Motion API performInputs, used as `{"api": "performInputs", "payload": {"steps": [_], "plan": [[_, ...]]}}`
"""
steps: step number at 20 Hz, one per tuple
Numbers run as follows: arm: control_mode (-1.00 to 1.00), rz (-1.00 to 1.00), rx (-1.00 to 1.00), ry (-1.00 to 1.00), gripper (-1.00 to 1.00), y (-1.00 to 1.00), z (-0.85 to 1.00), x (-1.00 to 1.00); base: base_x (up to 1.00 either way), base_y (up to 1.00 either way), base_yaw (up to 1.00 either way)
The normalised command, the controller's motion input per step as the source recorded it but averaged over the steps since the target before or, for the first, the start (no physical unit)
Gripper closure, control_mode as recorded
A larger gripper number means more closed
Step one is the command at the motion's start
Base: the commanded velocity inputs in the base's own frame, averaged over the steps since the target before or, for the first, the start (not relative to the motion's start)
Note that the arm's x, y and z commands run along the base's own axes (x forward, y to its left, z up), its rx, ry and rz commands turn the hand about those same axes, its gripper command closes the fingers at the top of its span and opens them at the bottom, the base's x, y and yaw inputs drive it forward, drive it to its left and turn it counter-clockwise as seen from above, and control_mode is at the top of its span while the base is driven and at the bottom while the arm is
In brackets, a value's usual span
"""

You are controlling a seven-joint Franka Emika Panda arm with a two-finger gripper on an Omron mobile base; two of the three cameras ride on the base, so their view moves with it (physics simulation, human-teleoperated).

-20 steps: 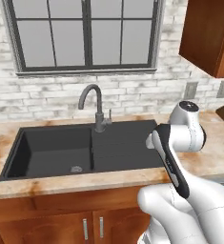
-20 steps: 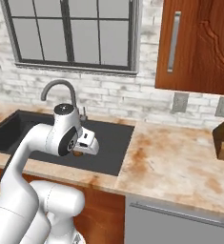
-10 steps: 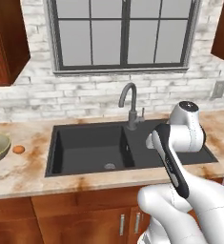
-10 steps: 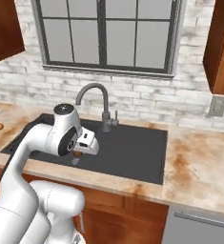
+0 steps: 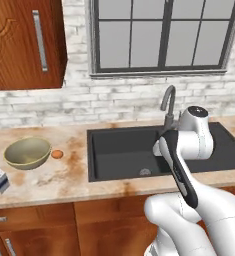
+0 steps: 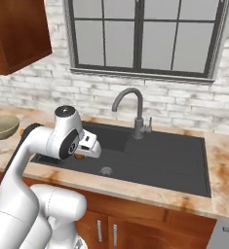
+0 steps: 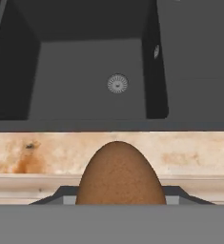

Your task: Gather the eggs and milk located in the vicinity of the sink area and place them right next to the bowl.

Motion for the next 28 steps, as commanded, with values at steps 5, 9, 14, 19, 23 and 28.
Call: {"api": "performInputs", "payload": {"steps": [5, 9, 14, 19, 23, 28], "plan": [[1.00, 0.00, 0.00, 0.00, 1.00, 0.00, 0.00, 0.00, 0.00, 0.56, 0.00], [1.00, 0.00, 0.00, 0.00, 1.00, 0.00, 0.00, 0.00, 0.00, 0.55, 0.00], [1.00, 0.00, 0.00, 0.00, 1.00, 0.00, 0.00, 0.00, 0.00, 0.57, 0.00], [1.00, 0.00, 0.00, 0.00, 1.00, 0.00, 0.00, 0.00, 0.00, 0.57, 0.00], [1.00, 0.00, 0.00, 0.00, 1.00, 0.00, 0.00, 0.00, 0.00, 0.56, 0.00], [1.00, 0.00, 0.00, 0.00, 1.00, 0.00, 0.00, 0.00, 0.00, 0.59, 0.00]]}}
